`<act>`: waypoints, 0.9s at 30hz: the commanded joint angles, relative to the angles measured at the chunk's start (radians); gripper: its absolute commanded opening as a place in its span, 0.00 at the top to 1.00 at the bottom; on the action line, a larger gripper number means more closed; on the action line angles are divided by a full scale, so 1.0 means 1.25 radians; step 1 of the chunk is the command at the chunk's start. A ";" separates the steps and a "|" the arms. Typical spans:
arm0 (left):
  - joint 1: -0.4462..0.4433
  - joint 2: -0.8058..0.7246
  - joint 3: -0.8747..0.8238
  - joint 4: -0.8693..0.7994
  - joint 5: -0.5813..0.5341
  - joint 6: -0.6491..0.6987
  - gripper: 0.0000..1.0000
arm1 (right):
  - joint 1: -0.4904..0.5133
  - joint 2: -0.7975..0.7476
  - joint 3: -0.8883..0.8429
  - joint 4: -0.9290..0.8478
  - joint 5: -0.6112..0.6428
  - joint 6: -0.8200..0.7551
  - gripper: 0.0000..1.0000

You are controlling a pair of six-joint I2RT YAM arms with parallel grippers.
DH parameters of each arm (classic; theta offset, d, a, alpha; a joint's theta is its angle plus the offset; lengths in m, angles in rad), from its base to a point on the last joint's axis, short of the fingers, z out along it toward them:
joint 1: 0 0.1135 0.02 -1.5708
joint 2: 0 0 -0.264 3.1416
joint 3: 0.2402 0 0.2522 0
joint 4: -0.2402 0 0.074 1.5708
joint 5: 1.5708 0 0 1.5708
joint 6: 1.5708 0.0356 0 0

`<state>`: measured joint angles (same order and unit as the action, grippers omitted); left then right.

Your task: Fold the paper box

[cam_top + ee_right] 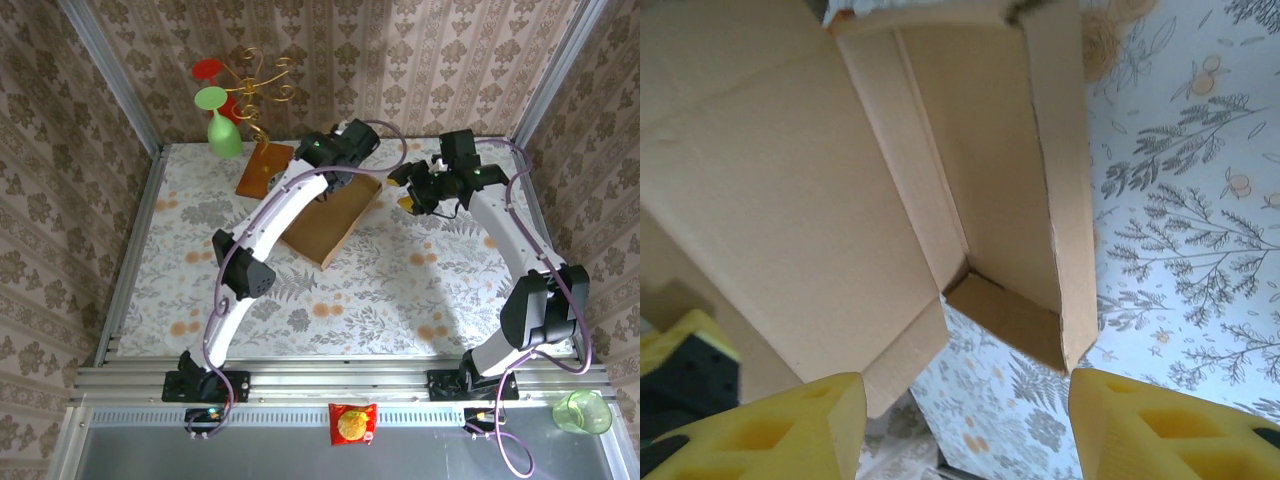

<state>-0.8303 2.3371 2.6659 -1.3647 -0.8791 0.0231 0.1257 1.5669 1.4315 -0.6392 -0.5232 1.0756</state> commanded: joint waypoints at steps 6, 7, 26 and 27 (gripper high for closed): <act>-0.023 -0.055 0.020 -0.048 0.222 0.140 1.00 | -0.034 0.030 0.090 -0.069 0.117 -0.091 0.44; -0.023 -0.063 0.015 -0.051 0.235 0.149 1.00 | -0.037 0.035 0.101 -0.086 0.134 -0.103 0.44; -0.028 -0.228 -0.214 0.099 0.285 0.294 1.00 | -0.042 0.053 -0.220 0.678 -0.085 -0.795 0.47; -0.025 -0.240 -0.241 0.117 0.294 0.299 1.00 | -0.037 0.047 -0.250 0.726 -0.108 -0.853 0.45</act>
<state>-0.8635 2.0972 2.4268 -1.3155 -0.5369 0.3412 0.0746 1.6386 1.1988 -0.0490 -0.5106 0.2779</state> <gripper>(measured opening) 0.051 0.535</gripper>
